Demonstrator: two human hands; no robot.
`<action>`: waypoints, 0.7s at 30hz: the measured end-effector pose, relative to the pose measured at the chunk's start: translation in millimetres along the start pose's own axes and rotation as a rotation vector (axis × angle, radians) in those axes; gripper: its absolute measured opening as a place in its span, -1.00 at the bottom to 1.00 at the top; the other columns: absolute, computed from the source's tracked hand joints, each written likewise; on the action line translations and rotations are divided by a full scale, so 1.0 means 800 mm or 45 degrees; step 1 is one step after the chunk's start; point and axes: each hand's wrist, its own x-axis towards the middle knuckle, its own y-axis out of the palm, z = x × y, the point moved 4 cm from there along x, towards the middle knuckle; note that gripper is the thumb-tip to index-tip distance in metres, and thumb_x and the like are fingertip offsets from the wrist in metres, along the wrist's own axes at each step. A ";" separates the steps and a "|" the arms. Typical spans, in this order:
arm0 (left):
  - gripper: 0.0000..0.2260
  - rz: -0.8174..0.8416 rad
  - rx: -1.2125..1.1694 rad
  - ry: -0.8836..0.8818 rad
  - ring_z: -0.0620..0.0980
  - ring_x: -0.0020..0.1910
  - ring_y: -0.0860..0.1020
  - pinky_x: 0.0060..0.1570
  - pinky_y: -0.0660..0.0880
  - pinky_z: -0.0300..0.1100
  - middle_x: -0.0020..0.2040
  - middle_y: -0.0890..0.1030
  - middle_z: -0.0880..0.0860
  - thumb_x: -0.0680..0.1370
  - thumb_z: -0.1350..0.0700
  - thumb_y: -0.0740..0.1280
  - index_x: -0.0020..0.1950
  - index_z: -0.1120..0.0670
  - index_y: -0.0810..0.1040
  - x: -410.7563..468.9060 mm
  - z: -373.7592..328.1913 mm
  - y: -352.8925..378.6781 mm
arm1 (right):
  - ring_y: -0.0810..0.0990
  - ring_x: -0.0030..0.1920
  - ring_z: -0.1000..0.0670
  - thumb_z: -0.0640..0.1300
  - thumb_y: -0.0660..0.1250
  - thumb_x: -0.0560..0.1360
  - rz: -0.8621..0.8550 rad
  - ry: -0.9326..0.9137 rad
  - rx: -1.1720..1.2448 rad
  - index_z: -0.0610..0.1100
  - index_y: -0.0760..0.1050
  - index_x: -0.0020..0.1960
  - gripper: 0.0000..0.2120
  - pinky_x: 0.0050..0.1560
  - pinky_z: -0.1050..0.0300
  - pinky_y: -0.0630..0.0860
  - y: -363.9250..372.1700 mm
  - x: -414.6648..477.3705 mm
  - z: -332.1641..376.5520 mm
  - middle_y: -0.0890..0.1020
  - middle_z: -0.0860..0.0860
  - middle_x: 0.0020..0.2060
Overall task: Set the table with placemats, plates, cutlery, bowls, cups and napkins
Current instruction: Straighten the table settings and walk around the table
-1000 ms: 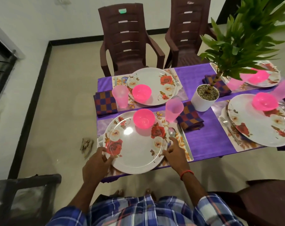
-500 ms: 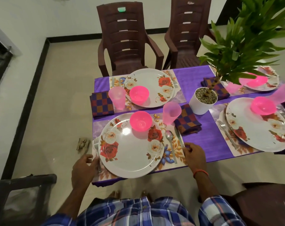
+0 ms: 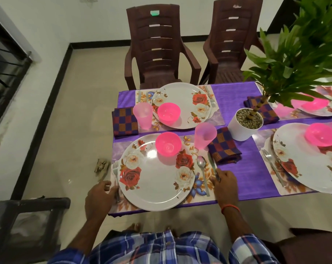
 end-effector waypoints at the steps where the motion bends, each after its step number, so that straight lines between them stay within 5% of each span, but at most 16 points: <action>1: -0.62 0.003 -0.007 -0.005 0.07 -0.01 0.67 -0.02 0.62 -0.01 0.10 0.71 0.09 0.56 -0.09 0.46 0.28 0.10 0.63 0.000 0.000 0.000 | 0.50 0.00 -0.01 -0.08 0.40 0.58 -0.005 0.011 0.013 -0.18 0.58 0.20 -0.74 -0.02 0.08 0.56 0.000 0.001 0.001 0.56 -0.08 -0.04; 21: -0.68 0.021 0.019 0.102 0.08 0.14 0.59 0.08 0.52 0.02 0.25 0.60 0.08 0.52 -0.05 0.50 0.22 0.04 0.64 -0.012 -0.012 -0.005 | 0.49 -0.05 -0.08 -0.23 0.34 0.59 -0.065 -0.237 0.001 -0.25 0.56 0.18 -0.80 -0.11 0.12 0.45 -0.013 -0.012 0.021 0.58 -0.17 -0.07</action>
